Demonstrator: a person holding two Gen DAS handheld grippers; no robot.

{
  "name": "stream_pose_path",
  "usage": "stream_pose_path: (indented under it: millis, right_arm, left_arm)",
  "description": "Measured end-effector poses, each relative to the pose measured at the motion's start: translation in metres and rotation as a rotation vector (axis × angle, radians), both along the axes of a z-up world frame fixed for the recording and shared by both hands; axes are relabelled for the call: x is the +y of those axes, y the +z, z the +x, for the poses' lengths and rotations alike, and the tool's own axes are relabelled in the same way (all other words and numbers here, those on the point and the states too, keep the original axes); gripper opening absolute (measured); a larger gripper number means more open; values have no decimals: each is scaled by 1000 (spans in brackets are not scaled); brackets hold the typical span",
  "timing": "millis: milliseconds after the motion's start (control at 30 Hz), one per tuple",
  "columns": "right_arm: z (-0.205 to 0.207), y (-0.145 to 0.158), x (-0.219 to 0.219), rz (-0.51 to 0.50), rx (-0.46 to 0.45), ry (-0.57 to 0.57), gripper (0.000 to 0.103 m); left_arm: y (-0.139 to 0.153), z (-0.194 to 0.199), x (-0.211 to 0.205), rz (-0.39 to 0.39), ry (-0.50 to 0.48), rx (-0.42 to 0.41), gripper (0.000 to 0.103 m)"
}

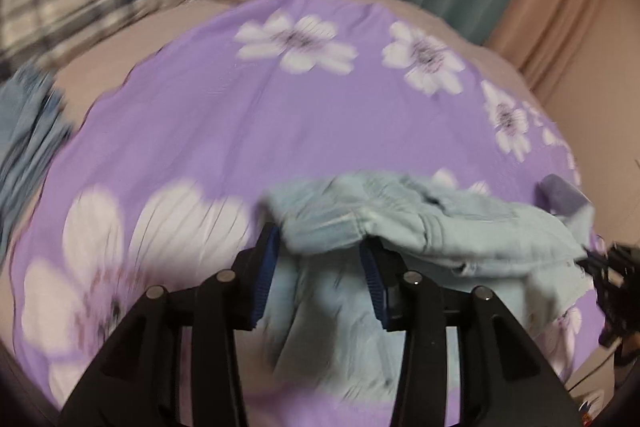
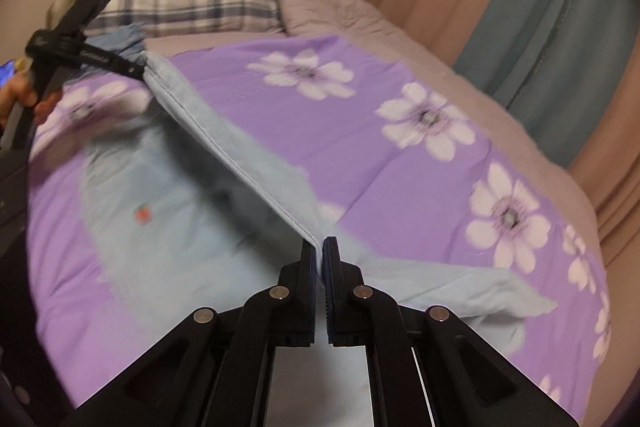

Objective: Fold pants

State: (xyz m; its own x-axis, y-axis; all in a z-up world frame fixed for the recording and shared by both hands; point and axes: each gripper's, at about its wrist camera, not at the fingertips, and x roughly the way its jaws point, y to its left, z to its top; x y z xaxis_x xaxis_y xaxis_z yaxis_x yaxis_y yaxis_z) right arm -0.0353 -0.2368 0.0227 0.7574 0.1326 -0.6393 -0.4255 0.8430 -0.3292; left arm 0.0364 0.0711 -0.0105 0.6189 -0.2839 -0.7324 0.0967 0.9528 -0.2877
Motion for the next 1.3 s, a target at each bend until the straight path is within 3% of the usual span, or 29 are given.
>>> stream_pose_path:
  millis: [67, 100, 167, 333, 533, 700, 867, 1000, 1133, 1300]
  right_arm:
    - [-12, -18, 9, -22, 25, 12, 4]
    - [-18, -29, 12, -33, 32, 8, 4]
    - [-23, -48, 13, -19, 70, -12, 4]
    - [-24, -83, 13, -29, 120, -44, 4]
    - [-14, -73, 7, 52, 113, -93, 4]
    - [-18, -70, 5, 110, 113, -108, 4]
    - [-20, -71, 6, 117, 107, -102, 4]
    - [-24, -70, 6, 113, 103, -95, 4]
    - [-28, -68, 6, 116, 94, -83, 4]
    - [-27, -73, 7, 120, 107, -89, 4]
  left_arm:
    - [-18, -13, 10, 59, 90, 57, 52]
    - [-26, -19, 17, 48, 115, 88, 51]
    - [-36, -33, 30, -51, 144, 133, 50]
    - [-29, -56, 28, -286, 134, 119, 52]
    - [-40, -42, -4, -462, 129, 209, 52]
    - [-47, -32, -14, -494, 176, 251, 55]
    - [-52, -25, -6, -581, 238, 296, 56]
    - [-40, -30, -5, -549, 217, 295, 56]
    - [-36, -29, -9, -579, 187, 280, 56]
    - [-53, -16, -10, -584, 222, 302, 56]
